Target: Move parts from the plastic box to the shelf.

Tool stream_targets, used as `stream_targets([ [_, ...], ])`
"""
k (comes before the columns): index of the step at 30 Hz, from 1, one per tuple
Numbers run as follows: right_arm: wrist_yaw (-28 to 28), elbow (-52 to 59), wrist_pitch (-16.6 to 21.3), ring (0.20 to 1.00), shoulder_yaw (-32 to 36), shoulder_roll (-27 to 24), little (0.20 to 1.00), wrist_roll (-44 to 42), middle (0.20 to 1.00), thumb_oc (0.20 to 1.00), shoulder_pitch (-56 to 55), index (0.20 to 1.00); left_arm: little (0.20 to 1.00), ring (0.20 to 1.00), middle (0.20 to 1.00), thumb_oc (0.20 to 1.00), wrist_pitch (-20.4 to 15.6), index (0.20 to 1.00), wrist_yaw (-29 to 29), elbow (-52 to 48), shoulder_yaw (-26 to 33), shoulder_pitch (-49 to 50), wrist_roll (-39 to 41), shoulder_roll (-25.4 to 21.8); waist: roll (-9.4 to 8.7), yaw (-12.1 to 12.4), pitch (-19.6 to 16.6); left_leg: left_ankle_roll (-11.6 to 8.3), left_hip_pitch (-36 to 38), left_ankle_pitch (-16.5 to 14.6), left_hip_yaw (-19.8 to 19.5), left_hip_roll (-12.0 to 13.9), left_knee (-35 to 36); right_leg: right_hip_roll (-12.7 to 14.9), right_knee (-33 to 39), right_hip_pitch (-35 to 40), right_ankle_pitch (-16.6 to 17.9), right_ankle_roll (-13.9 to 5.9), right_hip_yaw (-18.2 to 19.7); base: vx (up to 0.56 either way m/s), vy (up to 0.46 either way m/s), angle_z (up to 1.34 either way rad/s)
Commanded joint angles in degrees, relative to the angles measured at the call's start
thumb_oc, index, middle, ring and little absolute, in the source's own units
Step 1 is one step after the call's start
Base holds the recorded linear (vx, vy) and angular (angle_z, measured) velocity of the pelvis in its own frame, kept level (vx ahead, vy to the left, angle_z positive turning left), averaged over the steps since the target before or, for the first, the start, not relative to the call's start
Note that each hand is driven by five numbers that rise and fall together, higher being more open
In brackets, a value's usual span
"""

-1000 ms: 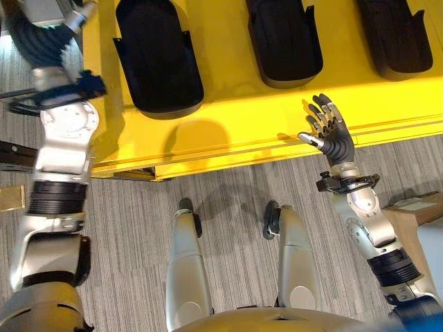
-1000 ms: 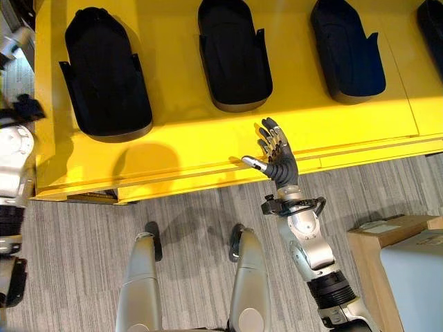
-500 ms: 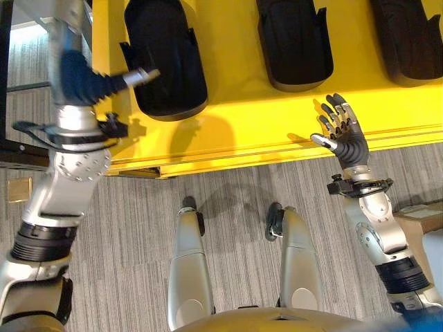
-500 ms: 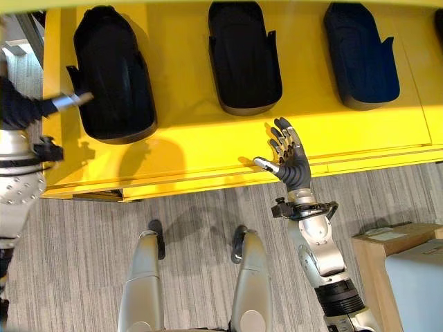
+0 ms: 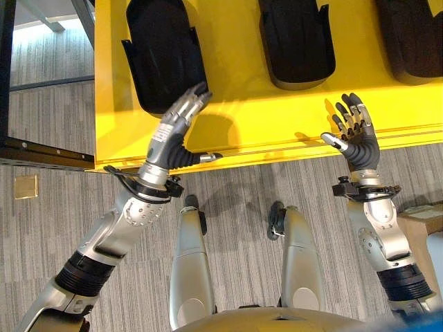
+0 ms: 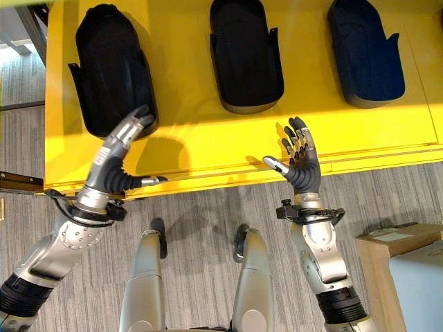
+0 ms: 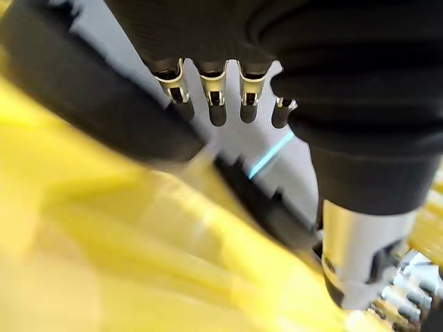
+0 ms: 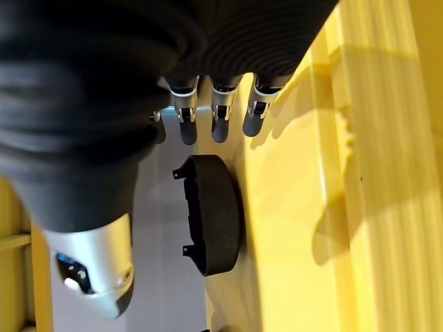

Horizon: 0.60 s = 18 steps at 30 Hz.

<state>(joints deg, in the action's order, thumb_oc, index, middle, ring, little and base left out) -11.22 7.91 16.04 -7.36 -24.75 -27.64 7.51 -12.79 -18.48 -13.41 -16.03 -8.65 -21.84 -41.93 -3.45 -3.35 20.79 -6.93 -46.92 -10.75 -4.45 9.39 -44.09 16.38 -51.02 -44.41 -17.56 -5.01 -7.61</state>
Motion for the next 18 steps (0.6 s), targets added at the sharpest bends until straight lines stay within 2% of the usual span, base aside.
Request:
stream_targets([
  [1, -1.0, 2.32, 4.79, 1.0, 1.59, 0.31, 1.0, 2.16, 1.0, 1.0, 1.77, 1.0, 1.0, 1.0, 1.0, 1.0, -2.16, 1.0, 0.94, -1.66, -0.7, -0.29, -1.29, -1.4, -0.48, -0.24, -0.71, 3.76, 0.83, -0.29, 1.97, 0.82, 0.77, -0.46, 6.66, 3.53, 4.81, 0.06, 1.24, 0.0, 0.0, 0.0],
  [8, -1.89, 1.84, 4.89, 1.0, 1.66, 0.53, 1.0, 2.33, 1.0, 1.0, 1.83, 1.0, 1.0, 1.0, 1.0, 1.0, -1.79, 1.0, 2.76, 0.95, -1.94, 1.59, -0.64, -1.3, -0.63, -0.11, -0.1, 3.94, 1.04, -0.3, 2.02, 0.69, 0.58, -0.56, 6.37, 3.61, 4.81, 0.12, 1.31, 0.0, 0.0, 0.0],
  [14, -1.57, 1.57, 4.43, 1.0, 1.79, 0.78, 1.0, 1.82, 1.0, 1.0, 1.71, 1.0, 1.0, 1.0, 1.0, 1.0, -0.28, 1.0, 2.1, 4.84, 0.07, 3.27, -1.62, -0.36, -0.65, 0.07, 0.25, 4.06, 0.8, -0.55, 2.16, 0.65, 0.02, -0.7, 6.21, 3.52, 4.82, 0.22, 1.38, 0.01, -0.001, 0.0],
  [15, -1.56, 1.56, 4.4, 1.0, 1.75, 0.78, 1.0, 1.81, 1.0, 1.0, 1.72, 1.0, 1.0, 1.0, 1.0, 1.0, -0.28, 1.0, 2.1, 4.86, 0.1, 3.32, -1.62, -0.34, -0.63, 0.0, -0.07, 3.74, 1.34, -1.93, 1.95, 0.69, -0.16, -0.86, 5.95, 3.99, 3.67, -0.22, 1.69, 0.0, 0.0, 0.0],
  [16, -1.4, 1.58, 4.27, 1.0, 2.08, 0.82, 1.0, 1.81, 1.0, 1.0, 1.6, 1.0, 1.0, 1.0, 1.0, 1.0, -0.09, 1.0, 1.79, 5.41, 1.42, 4.1, -1.77, -0.21, -0.61, 0.19, 0.28, 4.09, 0.75, -0.58, 2.21, 0.64, -0.08, -0.69, 6.17, 3.44, 4.85, 0.26, 1.33, 0.0, 0.0, 0.0],
  [18, -1.36, 1.47, 4.29, 1.0, 2.36, 0.86, 1.0, 1.7, 1.0, 1.0, 1.54, 1.0, 1.0, 1.0, 1.0, 1.0, 0.06, 1.0, 1.35, 5.9, 2.43, 4.78, -1.99, -0.13, -0.61, 0.24, 0.31, 4.08, 0.7, -0.56, 2.21, 0.7, -0.04, -0.66, 6.13, 3.47, 4.77, 0.29, 1.26, -0.04, 0.001, -0.01],
])
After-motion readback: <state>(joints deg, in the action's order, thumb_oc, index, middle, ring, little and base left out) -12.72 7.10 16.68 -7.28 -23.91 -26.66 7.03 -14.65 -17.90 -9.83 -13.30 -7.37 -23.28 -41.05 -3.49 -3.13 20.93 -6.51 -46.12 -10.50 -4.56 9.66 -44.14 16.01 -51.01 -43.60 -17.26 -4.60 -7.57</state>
